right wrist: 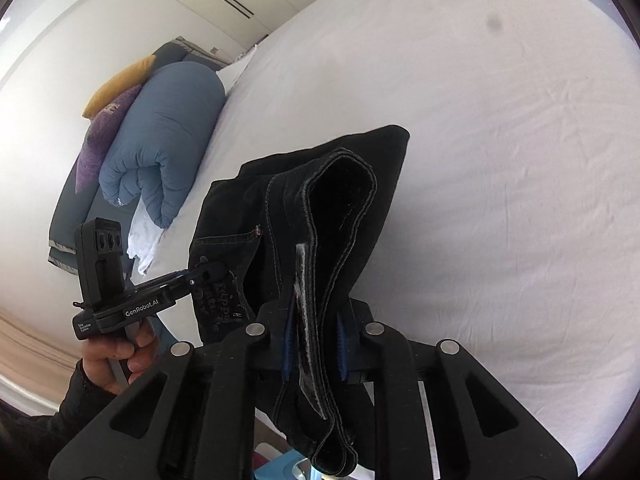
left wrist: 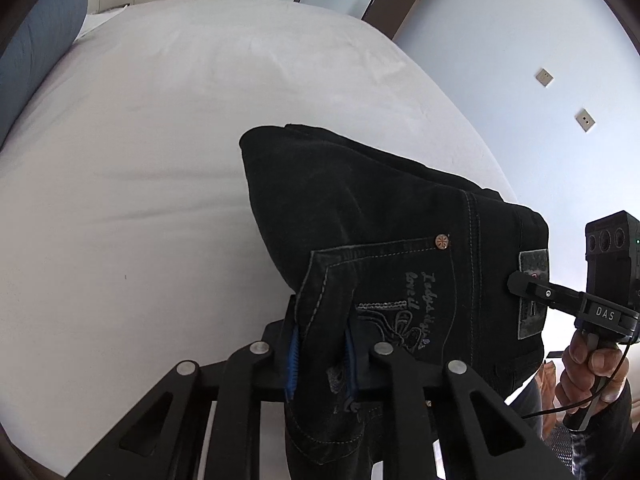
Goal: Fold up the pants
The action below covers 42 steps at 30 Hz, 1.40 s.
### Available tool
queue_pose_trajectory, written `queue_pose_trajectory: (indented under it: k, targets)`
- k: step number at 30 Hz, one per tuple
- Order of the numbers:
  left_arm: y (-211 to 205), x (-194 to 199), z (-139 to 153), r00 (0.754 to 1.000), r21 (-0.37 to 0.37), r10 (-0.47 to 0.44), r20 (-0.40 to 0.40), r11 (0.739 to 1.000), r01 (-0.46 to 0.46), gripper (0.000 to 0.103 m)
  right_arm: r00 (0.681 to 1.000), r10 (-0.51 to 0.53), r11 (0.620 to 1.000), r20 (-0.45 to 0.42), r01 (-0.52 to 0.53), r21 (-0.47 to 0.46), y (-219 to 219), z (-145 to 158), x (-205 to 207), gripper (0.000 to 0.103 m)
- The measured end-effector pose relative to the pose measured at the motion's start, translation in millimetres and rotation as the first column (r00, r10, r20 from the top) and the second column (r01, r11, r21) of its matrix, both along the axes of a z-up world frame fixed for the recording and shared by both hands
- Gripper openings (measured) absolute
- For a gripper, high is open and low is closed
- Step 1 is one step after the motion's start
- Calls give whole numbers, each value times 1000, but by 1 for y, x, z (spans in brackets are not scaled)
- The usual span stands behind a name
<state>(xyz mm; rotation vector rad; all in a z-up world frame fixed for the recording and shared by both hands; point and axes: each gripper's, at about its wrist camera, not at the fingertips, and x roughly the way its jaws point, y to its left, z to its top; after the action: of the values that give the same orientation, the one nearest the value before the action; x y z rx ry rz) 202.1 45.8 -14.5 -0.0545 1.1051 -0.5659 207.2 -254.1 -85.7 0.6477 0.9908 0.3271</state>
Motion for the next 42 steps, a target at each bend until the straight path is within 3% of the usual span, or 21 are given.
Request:
queue_pose_trajectory:
  k: [4,8,10,13,15,17,19,25,27,28,29,32,34,37,39,42]
  targets:
    - [-21,34,15,999,15,-20,50,1000,19,19,1000,-6,1000,18,6,1,-26,12,36,15]
    - [-43,68,6,997,55,-40,64,998,37,20,999,-39,999,5,39,18,-58,6,78,15]
    - [-65,80,-12,998,87,-43,52,995,39,21,998,-53,998,-18,53,18,-73,-6,101,15]
    - [-65,112,-39,1000,125,-24,15,992,22,25,993,-69,998,-94,70,3,-90,-38,129,15]
    - [-65,117,-55,1000,136,-4,0,991,4,34,983,-101,995,-154,99,-16,-101,-64,137,16]
    - [-62,117,-66,1000,132,8,-8,991,-6,43,975,-125,992,-183,129,12,-115,-86,138,20]
    - [-60,114,-73,1000,136,8,5,991,-8,47,978,-133,988,-162,144,56,-123,-96,133,20]
    - [-49,105,-67,998,113,24,60,993,-31,57,987,-126,989,-101,133,69,-131,-97,115,25]
    - [-39,94,-55,994,103,29,108,994,-40,58,983,-148,986,-106,155,64,-128,-87,116,36]
    - [-50,97,-59,989,105,34,143,993,-49,67,982,-164,985,-92,168,36,-126,-80,110,42]
    - [-51,87,-51,980,107,44,194,992,-66,81,981,-182,983,-69,183,6,-126,-73,101,51]
    - [-41,53,-22,942,96,61,331,991,-98,102,977,-213,975,-2,212,-68,-123,-47,66,53]
    - [-37,21,-4,900,113,51,433,988,-110,103,970,-241,961,37,244,-134,-112,-28,43,53]
    - [-38,-11,16,858,132,50,511,982,-135,103,956,-274,922,105,292,-253,-91,4,5,54]
    - [-31,-34,29,824,140,87,560,970,-198,103,944,-294,893,148,327,-309,-79,20,-23,54]
    - [-16,-72,57,749,129,152,645,944,-302,103,914,-326,824,241,400,-401,-50,51,-66,58]
